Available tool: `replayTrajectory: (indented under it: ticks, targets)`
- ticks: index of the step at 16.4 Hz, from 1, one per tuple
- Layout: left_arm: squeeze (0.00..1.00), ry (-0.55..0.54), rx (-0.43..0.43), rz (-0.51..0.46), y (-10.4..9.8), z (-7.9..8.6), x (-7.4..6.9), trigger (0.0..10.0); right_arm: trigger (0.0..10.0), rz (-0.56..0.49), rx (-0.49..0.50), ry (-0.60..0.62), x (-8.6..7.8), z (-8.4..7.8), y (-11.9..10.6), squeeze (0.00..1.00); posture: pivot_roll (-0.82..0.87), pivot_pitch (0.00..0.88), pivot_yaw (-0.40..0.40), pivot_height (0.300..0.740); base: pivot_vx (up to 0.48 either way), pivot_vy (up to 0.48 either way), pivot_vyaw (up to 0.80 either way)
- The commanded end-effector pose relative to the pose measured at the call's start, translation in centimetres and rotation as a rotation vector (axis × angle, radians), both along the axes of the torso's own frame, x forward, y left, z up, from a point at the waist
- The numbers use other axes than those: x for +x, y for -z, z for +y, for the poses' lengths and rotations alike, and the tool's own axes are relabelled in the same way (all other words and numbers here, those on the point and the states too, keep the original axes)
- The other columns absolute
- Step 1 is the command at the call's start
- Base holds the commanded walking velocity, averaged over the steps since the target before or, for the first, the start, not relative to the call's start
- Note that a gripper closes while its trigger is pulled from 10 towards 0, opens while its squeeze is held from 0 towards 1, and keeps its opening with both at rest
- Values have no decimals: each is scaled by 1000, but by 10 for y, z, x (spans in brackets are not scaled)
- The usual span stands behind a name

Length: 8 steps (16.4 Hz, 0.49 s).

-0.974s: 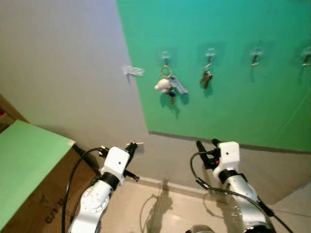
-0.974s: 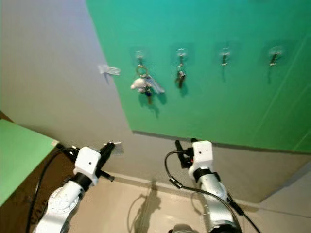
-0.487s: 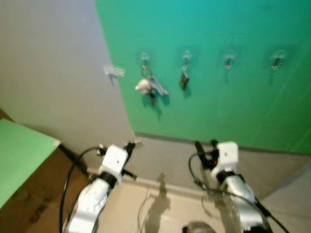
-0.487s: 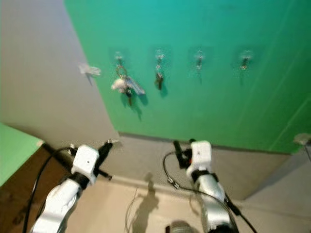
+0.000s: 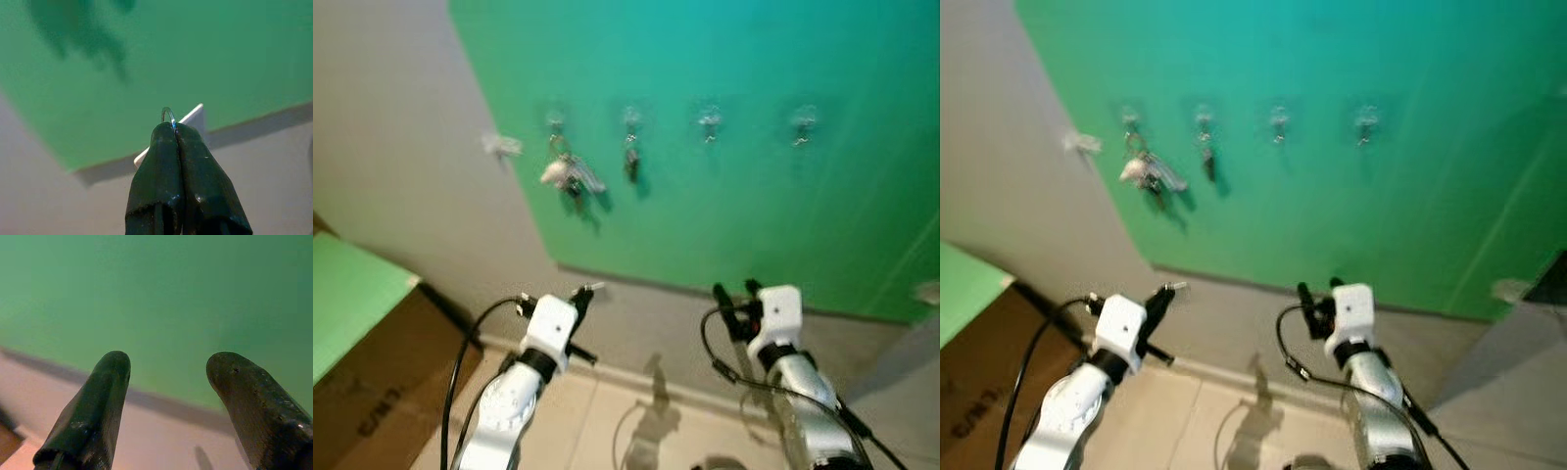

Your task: Hang keys on a hook

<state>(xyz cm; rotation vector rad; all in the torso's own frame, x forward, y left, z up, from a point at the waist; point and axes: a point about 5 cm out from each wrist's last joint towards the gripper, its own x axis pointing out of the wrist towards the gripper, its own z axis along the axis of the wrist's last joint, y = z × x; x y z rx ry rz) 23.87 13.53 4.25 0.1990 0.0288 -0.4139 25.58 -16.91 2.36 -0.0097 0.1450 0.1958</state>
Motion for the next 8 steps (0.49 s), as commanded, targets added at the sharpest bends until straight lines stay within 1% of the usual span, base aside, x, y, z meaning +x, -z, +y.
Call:
replayTrajectory:
  ticks: [1,3,5,6,8]
  targets:
    - [0,-19,9,-8,-3,9,3,0,10000,-3,12,-15,0,9,0,0,-231,0,133,722,0,-458,0]
    - [0,-31,-10,3,-4,11,6,0,10000,-6,9,-18,0,9,-1,0,-233,0,132,722,0,-304,0]
    - [0,-44,-19,22,-2,13,8,0,10000,-12,2,-26,1,8,-3,0,-234,0,126,722,0,0,0]
    - [0,-78,-29,26,-1,14,11,0,10000,-14,-12,-31,5,4,-5,0,-230,0,104,722,0,0,0]
    - [0,-110,-48,17,1,9,8,0,10000,-8,-43,-58,11,-5,-9,0,-212,0,49,722,0,0,0]
